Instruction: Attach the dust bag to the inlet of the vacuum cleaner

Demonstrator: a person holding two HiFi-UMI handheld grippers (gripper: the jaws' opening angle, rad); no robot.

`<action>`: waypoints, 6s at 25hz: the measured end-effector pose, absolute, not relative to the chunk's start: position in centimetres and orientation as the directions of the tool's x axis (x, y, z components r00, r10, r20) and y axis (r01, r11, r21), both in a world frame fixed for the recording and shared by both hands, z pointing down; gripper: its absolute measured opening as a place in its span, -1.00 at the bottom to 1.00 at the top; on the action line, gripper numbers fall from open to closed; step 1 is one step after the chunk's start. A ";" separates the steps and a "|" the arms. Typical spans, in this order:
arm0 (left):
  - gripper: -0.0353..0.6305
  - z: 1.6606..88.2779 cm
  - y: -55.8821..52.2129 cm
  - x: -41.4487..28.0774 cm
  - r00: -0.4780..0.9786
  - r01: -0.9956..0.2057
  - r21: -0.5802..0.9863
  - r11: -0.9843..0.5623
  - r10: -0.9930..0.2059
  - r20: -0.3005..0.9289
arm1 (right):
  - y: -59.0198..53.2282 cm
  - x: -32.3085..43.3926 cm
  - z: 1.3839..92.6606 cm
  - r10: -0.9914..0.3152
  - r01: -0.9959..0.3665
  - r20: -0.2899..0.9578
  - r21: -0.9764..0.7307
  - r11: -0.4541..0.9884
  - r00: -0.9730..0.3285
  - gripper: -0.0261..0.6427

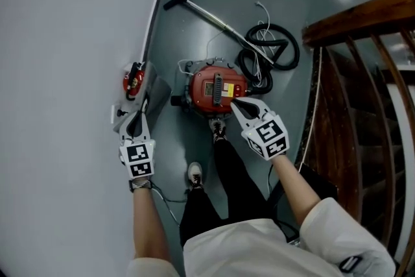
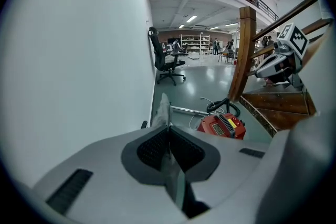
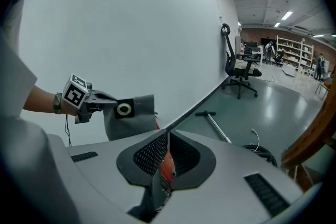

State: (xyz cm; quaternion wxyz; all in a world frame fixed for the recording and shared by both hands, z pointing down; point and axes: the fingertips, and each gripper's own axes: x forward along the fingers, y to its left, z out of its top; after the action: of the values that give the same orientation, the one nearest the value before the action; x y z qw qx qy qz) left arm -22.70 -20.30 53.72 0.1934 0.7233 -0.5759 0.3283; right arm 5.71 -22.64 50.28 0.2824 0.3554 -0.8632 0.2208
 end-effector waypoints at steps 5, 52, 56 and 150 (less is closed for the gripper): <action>-0.84 58.2 -20.8 -22.7 0.129 -0.971 -0.050 -0.235 -0.687 0.715 | -23.0 6.6 54.1 -0.466 -0.756 0.670 -0.223 0.616 -0.578 -0.83; -0.84 80.8 -19.5 -17.8 0.265 -0.961 0.165 -0.222 -0.569 0.778 | -23.6 6.6 75.5 -0.382 -0.767 0.668 -0.596 0.239 -0.639 -0.50; -0.85 80.9 -19.6 -17.7 0.287 -0.958 0.231 -0.170 -0.590 0.755 | -23.2 6.3 76.0 -0.375 -0.774 0.679 -0.582 0.250 -0.631 -0.50; -0.80 80.4 -19.5 -11.6 0.574 -0.819 0.497 -0.288 -0.445 0.688 | -23.4 5.4 75.8 -0.293 -0.709 0.654 -0.571 0.414 -0.698 -0.54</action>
State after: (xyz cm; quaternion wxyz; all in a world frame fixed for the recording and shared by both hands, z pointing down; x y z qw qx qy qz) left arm -11.59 -19.47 80.45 0.4348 0.7733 -0.4084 0.2149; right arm 5.40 -23.39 75.84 0.2343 0.3101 -0.8076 0.4435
